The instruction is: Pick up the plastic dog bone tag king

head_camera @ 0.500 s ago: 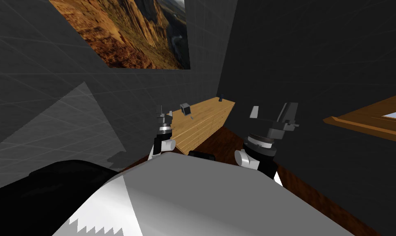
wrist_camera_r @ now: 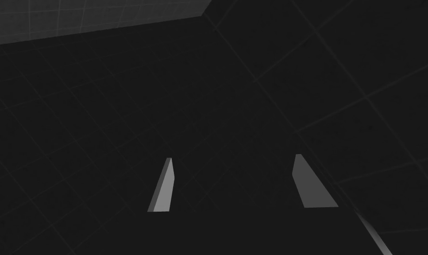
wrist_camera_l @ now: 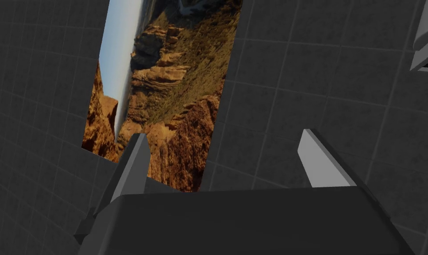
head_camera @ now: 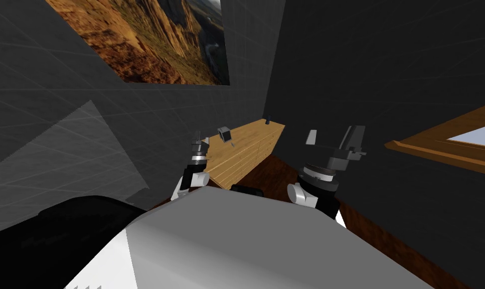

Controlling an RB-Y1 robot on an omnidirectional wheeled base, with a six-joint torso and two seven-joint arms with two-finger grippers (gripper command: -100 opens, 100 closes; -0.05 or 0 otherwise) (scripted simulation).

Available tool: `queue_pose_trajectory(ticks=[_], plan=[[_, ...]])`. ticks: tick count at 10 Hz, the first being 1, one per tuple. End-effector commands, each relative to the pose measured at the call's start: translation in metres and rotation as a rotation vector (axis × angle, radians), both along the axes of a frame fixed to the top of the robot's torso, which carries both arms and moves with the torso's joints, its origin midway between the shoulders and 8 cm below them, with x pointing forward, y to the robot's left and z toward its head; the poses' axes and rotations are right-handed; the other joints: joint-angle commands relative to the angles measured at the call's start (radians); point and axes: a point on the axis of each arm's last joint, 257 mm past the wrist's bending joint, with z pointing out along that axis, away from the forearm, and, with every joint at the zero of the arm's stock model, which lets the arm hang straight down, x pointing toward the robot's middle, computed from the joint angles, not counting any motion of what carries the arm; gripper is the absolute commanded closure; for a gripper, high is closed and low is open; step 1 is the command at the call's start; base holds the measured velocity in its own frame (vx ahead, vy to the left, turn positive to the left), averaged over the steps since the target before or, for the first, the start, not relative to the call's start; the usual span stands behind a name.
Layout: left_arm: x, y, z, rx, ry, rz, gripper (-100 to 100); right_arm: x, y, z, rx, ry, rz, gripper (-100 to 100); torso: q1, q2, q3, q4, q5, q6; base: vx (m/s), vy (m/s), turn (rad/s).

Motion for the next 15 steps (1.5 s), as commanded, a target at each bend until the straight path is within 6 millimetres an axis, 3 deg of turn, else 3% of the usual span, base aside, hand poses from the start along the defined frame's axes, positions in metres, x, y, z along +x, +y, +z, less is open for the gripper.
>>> queue_pose_trajectory(ticks=[1,10,15], plan=[[0.001,0.011,-0.012,0.057,0.061,0.021,-100,0.000,0.000,0.000,0.000,0.000,0.000,0,0.000,0.000,0.000,0.000,0.000,0.000,0.019,-0.051,-0.083],[-0.008,0.101,-0.080,0.338,0.451,0.175,-100,0.000,0.000,0.000,0.000,0.000,0.000,0,-0.001,-0.001,-0.001,0.000,0.000,0.000,0.047,-0.073,-0.097],[-0.015,0.130,-0.104,0.396,0.588,0.215,-100,0.000,0.000,0.000,0.000,0.000,0.000,0,-0.001,-0.002,-0.001,0.000,0.000,0.000,0.049,-0.051,-0.053]])
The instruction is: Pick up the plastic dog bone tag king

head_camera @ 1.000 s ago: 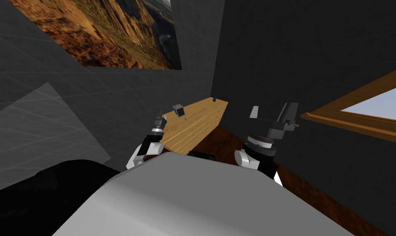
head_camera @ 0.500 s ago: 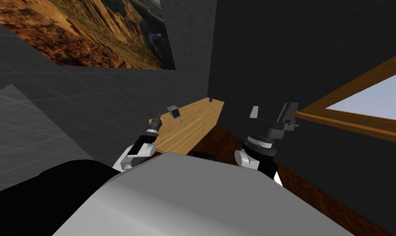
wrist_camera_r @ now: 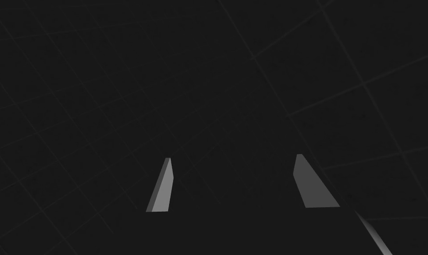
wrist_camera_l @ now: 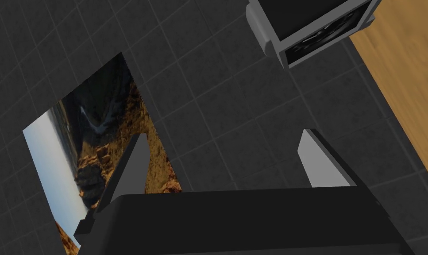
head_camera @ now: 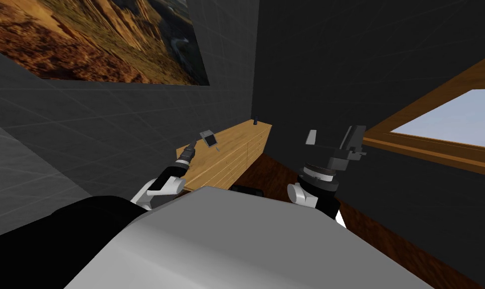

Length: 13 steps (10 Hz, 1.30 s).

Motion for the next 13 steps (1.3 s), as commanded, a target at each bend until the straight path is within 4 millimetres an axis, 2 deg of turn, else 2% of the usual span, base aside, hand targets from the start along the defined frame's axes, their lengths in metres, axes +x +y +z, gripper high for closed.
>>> queue_pose_trajectory(ticks=[1,4,6,7,9,13], plan=[[-0.003,0.015,-0.010,0.033,0.065,0.022,-100,0.000,0.000,0.000,0.000,0.000,0.000,0,0.000,0.000,0.000,0.000,0.000,0.000,0.057,-0.064,-0.067],[-0.009,0.029,-0.022,0.056,0.138,0.046,-100,0.000,0.000,0.000,0.000,0.000,0.000,0,0.000,0.000,0.000,0.000,0.000,0.000,0.048,-0.047,-0.049],[-0.019,0.053,-0.037,0.104,0.249,0.076,-100,0.000,0.000,0.000,0.000,0.000,0.000,0,0.000,0.000,0.000,0.000,0.000,0.000,0.071,-0.071,-0.085],[-0.021,0.055,-0.042,0.100,0.266,0.083,-100,0.000,0.000,0.000,0.000,0.000,0.000,0,-0.002,-0.002,-0.001,0.000,0.000,0.000,0.082,-0.062,-0.021],[-0.032,0.075,-0.055,0.140,0.371,0.105,-100,0.000,0.000,0.000,0.000,0.000,0.000,0,-0.001,-0.003,-0.001,-0.001,0.000,0.000,0.111,-0.065,-0.074],[-0.048,0.097,-0.077,0.161,0.512,0.135,-100,0.000,0.000,0.000,0.000,0.000,0.000,0,0.000,-0.001,0.000,0.000,0.000,0.000,0.076,-0.051,-0.034]])
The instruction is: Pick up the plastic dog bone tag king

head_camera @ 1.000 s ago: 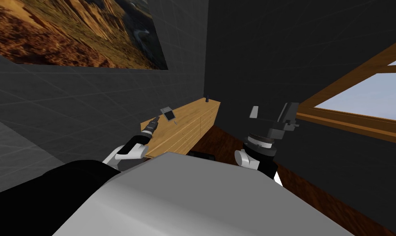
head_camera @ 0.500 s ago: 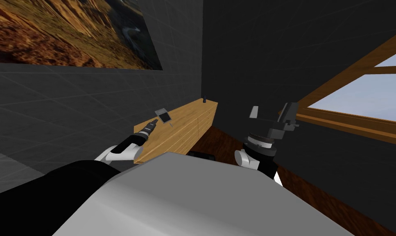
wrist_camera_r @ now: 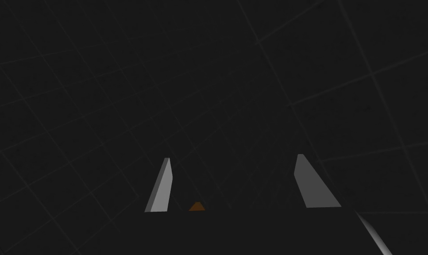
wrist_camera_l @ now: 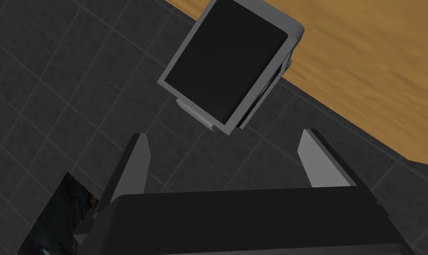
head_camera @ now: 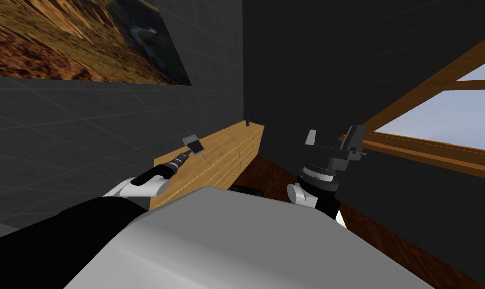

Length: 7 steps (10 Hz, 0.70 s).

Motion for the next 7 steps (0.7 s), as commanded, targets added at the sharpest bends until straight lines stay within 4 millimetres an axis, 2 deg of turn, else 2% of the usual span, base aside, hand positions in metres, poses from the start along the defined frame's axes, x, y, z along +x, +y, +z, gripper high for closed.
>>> queue_pose_trajectory(ticks=[1,3,7], plan=[[-0.005,0.008,-0.008,0.004,0.042,0.013,-100,0.000,0.000,0.000,0.000,0.000,0.000,0,0.000,0.000,0.000,0.000,0.000,0.000,0.062,-0.031,-0.021],[-0.017,0.022,-0.021,0.023,0.145,0.026,-100,0.000,0.000,0.000,0.000,0.000,0.000,0,0.000,0.000,0.000,0.000,0.000,0.000,0.100,-0.054,-0.049],[-0.037,0.036,-0.041,0.026,0.279,0.056,-100,0.000,0.000,0.000,0.000,0.000,0.000,0,0.000,0.000,0.000,0.000,0.000,0.000,0.079,-0.040,-0.021]])
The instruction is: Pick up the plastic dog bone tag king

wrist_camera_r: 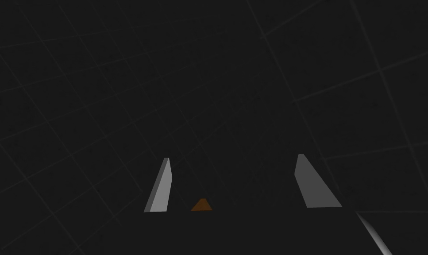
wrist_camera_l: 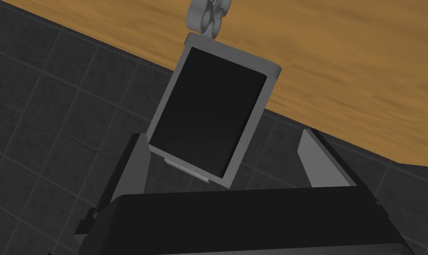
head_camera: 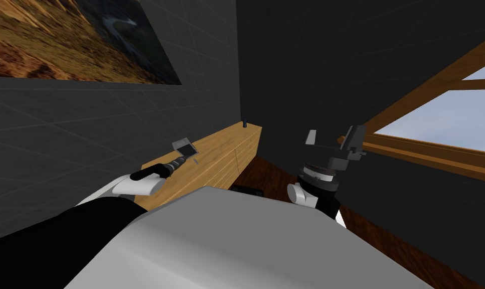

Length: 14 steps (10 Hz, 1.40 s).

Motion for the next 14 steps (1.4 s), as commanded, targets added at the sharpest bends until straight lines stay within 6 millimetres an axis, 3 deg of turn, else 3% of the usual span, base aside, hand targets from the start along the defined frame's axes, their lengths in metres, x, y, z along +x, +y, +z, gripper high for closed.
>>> queue_pose_trajectory(ticks=[1,14], plan=[[-0.007,0.005,-0.006,0.000,0.039,0.011,-100,0.000,0.000,0.000,0.000,0.000,0.000,0,0.000,0.000,0.000,0.000,0.000,0.000,0.056,-0.033,-0.010],[-0.081,0.028,-0.061,-0.032,0.457,0.088,-100,0.000,0.000,0.000,0.000,0.000,0.000,0,0.001,0.001,0.000,0.000,0.000,0.000,0.080,-0.031,-0.006]])
